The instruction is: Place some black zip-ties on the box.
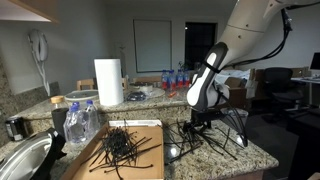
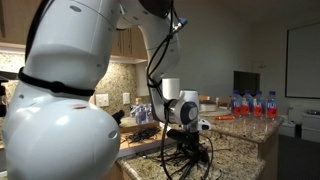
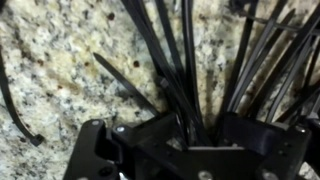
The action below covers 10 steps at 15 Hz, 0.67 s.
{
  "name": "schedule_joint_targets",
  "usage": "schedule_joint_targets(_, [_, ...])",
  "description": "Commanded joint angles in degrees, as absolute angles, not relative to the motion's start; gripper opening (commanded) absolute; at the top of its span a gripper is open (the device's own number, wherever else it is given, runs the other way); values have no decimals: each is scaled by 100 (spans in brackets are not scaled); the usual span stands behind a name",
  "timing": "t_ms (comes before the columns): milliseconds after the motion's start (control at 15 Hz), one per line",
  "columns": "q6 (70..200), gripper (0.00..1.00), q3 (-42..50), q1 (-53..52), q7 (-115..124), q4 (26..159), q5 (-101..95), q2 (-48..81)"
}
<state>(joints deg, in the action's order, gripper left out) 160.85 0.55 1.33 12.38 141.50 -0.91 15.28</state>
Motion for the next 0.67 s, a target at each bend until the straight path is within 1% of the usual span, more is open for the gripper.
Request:
schedule_joint_targets(0, [15660, 27, 112, 64, 979, 14068, -36, 1652])
schedule_joint_targets(133, [15070, 13, 314, -142, 1223, 13923, -473, 1505])
schedule_joint_targets(267, [14631, 2, 444, -300, 1365, 13799, -900, 1338])
schedule_joint_targets(333, [14404, 44, 532, -401, 1526, 13720, -1182, 1269])
schedule_joint_targets(400, [14185, 41, 566, -450, 1619, 13634, -1384, 1251])
schedule_joint_targets(467, [13984, 42, 601, -514, 1769, 13557, -1626, 1288])
schedule_joint_targets(533, [13826, 47, 591, -536, 1841, 13494, -1779, 1299])
schedule_joint_targets(600, [13737, 54, 560, -549, 1894, 13468, -1880, 1327])
